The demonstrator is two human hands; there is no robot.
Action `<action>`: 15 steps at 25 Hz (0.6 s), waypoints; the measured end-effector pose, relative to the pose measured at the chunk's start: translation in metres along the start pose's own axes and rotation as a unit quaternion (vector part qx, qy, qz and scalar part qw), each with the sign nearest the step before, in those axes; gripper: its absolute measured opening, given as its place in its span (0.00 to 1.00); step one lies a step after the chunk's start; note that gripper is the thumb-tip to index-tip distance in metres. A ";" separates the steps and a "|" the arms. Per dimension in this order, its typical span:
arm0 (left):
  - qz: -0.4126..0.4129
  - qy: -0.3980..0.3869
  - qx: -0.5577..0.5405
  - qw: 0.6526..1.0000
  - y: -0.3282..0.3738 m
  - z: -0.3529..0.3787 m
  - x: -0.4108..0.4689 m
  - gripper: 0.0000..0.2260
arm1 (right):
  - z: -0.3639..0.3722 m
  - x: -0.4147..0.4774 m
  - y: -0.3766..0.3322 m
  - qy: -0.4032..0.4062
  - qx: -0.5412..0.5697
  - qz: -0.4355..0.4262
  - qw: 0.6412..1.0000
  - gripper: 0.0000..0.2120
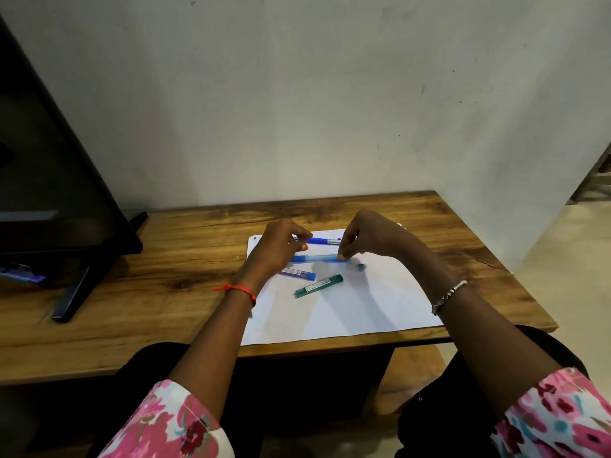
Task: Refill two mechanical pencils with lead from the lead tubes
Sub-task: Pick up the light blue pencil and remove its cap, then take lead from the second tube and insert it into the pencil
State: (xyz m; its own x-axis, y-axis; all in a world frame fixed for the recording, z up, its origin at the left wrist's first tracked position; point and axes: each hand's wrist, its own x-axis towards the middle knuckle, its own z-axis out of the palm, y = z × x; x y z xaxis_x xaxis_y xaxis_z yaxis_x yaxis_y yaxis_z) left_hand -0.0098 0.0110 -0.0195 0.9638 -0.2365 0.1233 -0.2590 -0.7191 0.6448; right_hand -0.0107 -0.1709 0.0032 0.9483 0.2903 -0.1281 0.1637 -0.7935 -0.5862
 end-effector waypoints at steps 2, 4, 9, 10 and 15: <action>-0.011 0.003 0.006 1.000 -0.004 -0.006 -0.002 0.11 | 0.002 -0.001 -0.003 -0.006 -0.002 -0.010 1.000 0.08; -0.011 -0.021 0.015 1.000 -0.006 -0.012 -0.004 0.10 | 0.004 -0.001 -0.006 -0.007 -0.007 -0.015 1.000 0.08; -0.010 -0.110 0.083 0.990 -0.011 -0.019 -0.010 0.09 | 0.000 -0.002 -0.006 0.013 0.001 -0.017 1.000 0.08; -0.010 -0.115 0.088 0.989 -0.011 -0.019 -0.010 0.09 | -0.002 -0.002 -0.005 0.018 0.005 -0.017 1.000 0.08; 0.005 -0.129 0.122 0.984 -0.012 -0.017 -0.009 0.11 | -0.004 -0.005 -0.006 0.016 0.009 -0.015 1.000 0.09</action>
State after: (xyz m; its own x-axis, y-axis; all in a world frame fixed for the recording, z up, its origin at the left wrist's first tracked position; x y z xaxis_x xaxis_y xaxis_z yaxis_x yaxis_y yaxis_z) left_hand -0.0147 0.0327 -0.0156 0.9212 -0.3791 -0.0876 -0.3055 -0.8441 0.4407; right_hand -0.0151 -0.1697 0.0110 0.9514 0.2964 -0.0839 0.1880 -0.7743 -0.6042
